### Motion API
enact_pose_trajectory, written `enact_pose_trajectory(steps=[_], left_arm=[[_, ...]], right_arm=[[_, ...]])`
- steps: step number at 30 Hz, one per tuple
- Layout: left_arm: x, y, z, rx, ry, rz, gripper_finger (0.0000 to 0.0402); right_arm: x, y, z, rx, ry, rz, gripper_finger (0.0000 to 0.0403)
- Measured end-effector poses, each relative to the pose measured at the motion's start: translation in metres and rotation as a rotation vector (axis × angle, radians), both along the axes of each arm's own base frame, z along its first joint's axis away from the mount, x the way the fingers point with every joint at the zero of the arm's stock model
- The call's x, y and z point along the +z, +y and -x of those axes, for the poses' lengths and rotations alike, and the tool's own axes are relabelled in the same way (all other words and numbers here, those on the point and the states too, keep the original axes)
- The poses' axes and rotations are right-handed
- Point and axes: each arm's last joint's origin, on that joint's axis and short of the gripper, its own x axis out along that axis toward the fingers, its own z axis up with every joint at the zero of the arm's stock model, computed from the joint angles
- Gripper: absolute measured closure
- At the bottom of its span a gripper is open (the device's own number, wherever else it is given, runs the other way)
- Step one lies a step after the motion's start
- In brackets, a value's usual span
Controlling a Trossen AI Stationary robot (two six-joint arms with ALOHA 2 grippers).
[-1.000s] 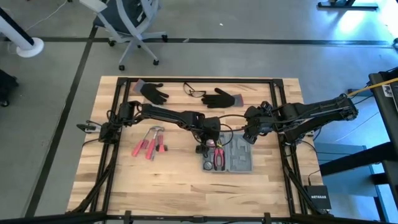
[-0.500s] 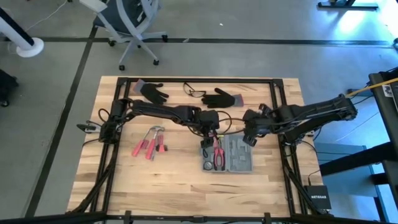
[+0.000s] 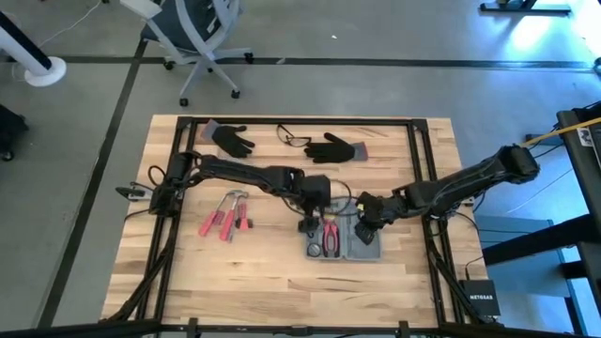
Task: Prefit tool cases
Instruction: Put the orange measuring tape into the gray prefit tool case
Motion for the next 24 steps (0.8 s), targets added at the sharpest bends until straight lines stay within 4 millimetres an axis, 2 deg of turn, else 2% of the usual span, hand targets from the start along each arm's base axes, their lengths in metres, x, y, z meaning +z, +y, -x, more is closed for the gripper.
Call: enact_pose_trajectory(steps=[4,7,12,18,20,24], left_arm=[[-0.004,-0.013,-0.003,-0.085,-0.018,-0.116,0.0027],[-0.003,-0.013,-0.005,-0.070,-0.043,-0.152,0.0065],[0.000,-0.013,-0.008,-0.035,-0.087,-0.185,0.0178],[-0.004,-0.012,-0.010,0.011,-0.083,-0.157,0.0361],[-0.013,-0.011,-0.011,0.010,-0.058,-0.138,0.0389],[-0.025,-0.009,-0.013,0.025,-0.024,-0.120,0.0398]], right_arm=[[-0.010,0.005,0.004,0.008,0.057,-0.021,0.0403],[-0.013,0.013,0.007,0.006,0.070,-0.050,0.0403],[-0.014,0.028,0.013,-0.023,0.067,-0.056,0.0403],[-0.015,0.039,0.018,-0.085,0.056,-0.045,0.0403],[-0.015,0.038,0.017,-0.120,0.047,-0.036,0.0403],[-0.014,0.038,0.015,-0.135,0.023,-0.036,0.0403]])
